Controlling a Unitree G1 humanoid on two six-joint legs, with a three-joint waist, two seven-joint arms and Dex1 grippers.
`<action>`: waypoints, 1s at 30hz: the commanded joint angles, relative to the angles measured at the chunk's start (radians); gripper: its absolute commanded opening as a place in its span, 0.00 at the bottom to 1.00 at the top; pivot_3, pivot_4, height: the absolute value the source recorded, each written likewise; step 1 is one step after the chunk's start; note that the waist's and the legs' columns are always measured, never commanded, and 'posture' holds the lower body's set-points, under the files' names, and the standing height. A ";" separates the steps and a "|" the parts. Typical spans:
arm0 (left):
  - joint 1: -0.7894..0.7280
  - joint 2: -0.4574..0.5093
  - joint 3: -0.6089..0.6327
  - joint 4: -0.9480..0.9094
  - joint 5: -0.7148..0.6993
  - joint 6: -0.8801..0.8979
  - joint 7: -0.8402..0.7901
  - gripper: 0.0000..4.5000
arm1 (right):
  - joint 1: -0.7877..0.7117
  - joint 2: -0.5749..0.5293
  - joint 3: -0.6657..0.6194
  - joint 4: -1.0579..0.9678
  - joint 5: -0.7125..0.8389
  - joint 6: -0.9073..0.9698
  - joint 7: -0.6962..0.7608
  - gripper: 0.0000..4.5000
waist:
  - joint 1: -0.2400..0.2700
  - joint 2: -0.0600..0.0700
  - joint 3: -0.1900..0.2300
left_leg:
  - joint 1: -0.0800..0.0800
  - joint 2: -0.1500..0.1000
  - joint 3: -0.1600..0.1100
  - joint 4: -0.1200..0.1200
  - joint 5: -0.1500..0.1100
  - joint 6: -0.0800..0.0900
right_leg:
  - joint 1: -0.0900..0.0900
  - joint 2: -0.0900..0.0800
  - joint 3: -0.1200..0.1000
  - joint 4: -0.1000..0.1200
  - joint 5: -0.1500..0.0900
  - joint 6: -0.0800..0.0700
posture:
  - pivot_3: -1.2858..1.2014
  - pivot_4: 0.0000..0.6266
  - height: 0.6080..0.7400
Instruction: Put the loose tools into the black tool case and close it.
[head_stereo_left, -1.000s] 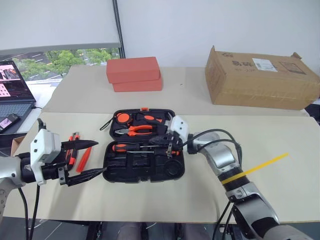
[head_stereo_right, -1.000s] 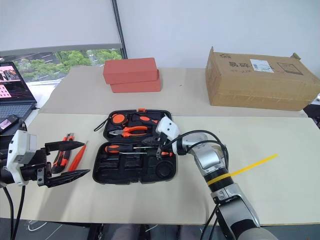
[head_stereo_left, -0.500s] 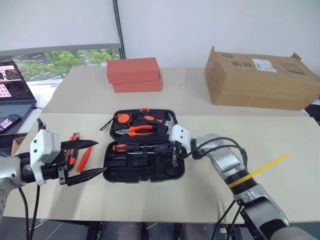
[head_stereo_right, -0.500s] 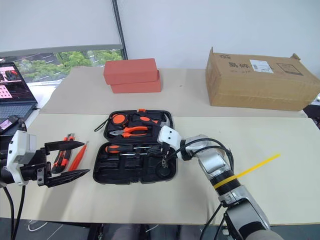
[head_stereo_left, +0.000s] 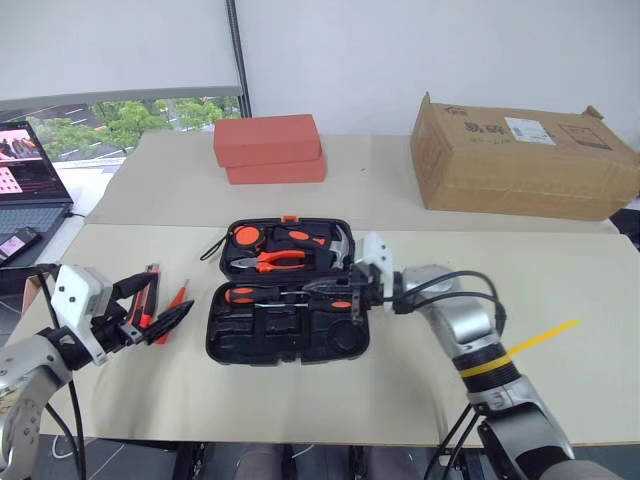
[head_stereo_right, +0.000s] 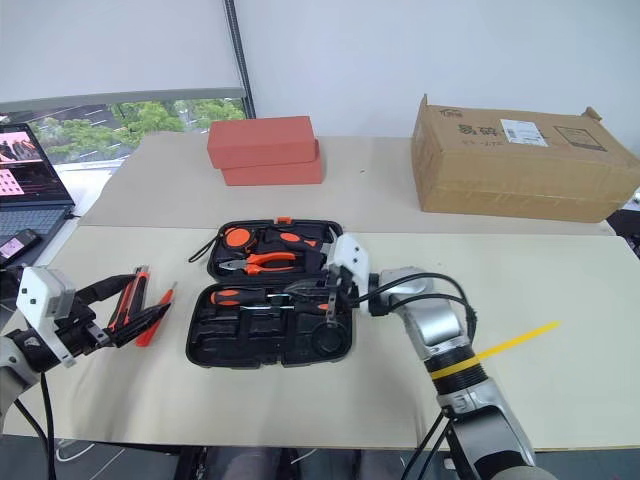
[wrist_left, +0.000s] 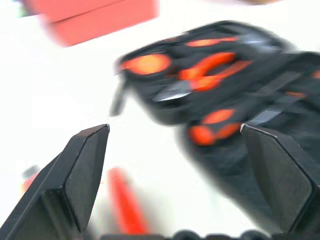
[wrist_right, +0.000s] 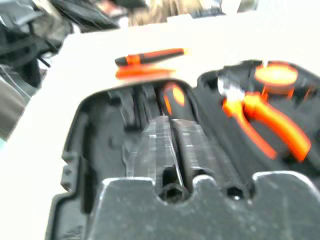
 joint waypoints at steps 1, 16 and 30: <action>0.031 -0.029 -0.054 -0.081 0.051 0.049 0.107 1.00 | -0.035 -0.041 -0.054 -0.059 0.067 0.033 0.037 0.38 | 0.000 0.000 0.000 | 0.000 0.000 0.000 0.000 0.000 0.000 | 0.000 -0.001 0.000 0.000 0.000 0.000 | 0.52 0.24 0.78; -0.058 -0.152 -0.130 -0.157 0.024 0.402 0.399 1.00 | -0.047 -0.122 -0.100 -0.053 0.094 -0.007 0.072 0.99 | 0.000 -0.001 0.001 | 0.000 0.000 0.000 -0.001 0.000 -0.001 | 0.000 -0.001 0.000 0.000 0.000 0.000 | 0.52 0.24 0.78; -0.095 -0.142 -0.151 -0.111 0.030 0.523 0.424 1.00 | -0.053 -0.125 -0.127 -0.067 0.161 -0.006 0.122 0.99 | 0.003 -0.001 0.001 | 0.000 0.000 0.000 -0.001 0.000 -0.001 | 0.000 -0.001 0.000 -0.001 0.000 0.000 | 0.52 0.24 0.78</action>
